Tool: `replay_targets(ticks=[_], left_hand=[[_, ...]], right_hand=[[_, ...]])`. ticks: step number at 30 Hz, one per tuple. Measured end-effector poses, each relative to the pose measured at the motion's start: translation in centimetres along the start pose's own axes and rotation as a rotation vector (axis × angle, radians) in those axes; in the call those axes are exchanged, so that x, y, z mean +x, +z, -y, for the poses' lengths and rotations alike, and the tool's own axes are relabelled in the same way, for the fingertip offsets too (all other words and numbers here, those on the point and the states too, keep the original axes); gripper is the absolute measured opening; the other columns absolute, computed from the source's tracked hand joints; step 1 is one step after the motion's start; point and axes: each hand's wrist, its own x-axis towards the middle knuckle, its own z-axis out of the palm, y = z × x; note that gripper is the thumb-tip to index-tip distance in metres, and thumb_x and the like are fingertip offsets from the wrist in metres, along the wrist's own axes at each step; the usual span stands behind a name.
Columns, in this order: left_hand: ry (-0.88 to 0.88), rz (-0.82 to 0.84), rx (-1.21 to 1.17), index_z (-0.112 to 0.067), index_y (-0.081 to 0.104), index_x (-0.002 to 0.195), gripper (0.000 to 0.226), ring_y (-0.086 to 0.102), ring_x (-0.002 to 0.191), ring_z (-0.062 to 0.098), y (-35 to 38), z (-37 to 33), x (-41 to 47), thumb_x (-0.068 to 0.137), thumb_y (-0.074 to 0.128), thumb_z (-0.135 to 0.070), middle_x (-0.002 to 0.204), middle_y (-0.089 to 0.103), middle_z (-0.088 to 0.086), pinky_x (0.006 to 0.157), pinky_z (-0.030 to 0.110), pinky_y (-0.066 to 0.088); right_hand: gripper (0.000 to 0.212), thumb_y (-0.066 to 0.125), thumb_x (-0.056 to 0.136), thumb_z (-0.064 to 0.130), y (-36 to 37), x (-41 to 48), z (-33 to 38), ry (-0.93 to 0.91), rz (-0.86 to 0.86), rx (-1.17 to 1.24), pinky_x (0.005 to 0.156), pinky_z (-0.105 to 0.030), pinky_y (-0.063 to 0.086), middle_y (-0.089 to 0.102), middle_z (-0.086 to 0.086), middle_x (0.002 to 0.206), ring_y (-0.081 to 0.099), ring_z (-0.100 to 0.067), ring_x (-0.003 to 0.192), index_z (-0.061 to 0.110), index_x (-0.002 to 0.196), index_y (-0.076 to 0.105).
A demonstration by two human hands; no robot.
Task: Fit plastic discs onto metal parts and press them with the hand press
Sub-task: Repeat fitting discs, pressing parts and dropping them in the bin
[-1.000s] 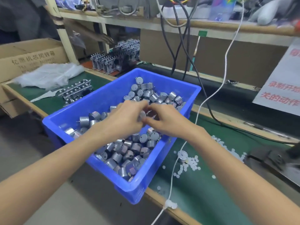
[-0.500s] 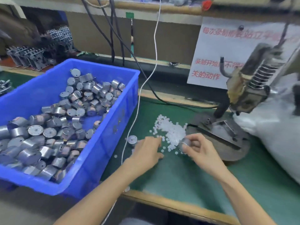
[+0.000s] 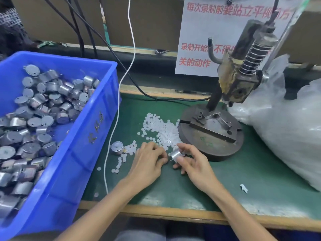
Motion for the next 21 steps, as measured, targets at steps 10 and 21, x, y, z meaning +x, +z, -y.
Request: replay_targets(ticks=[10,21], left_hand=[[0.064,-0.087,-0.065,-0.020,0.067,0.095,0.009,0.043,0.095,0.011,-0.1,1.5,-1.1,0.089,0.060,-0.017,0.096,0.052,-0.010,0.082,0.021,0.024],[0.035,-0.141,-0.056,-0.029,0.070,0.089,0.008,0.041,0.096,0.005,0.0,1.6,-1.3,0.081,0.070,-0.031,0.094,0.054,-0.018,0.080,0.022,0.018]], right_hand=[[0.021,0.062,0.089,0.006,0.9,1.3,-0.3,-0.246,-0.008,-0.263,0.063,-0.035,0.055,0.057,0.010,0.105,0.064,-0.016,0.062,0.025,0.098,0.060],[0.020,0.060,0.086,0.017,1.2,1.2,-0.4,-0.357,0.007,-0.360,0.061,-0.009,0.041,0.059,0.003,0.104,0.059,-0.006,0.062,0.007,0.103,0.066]])
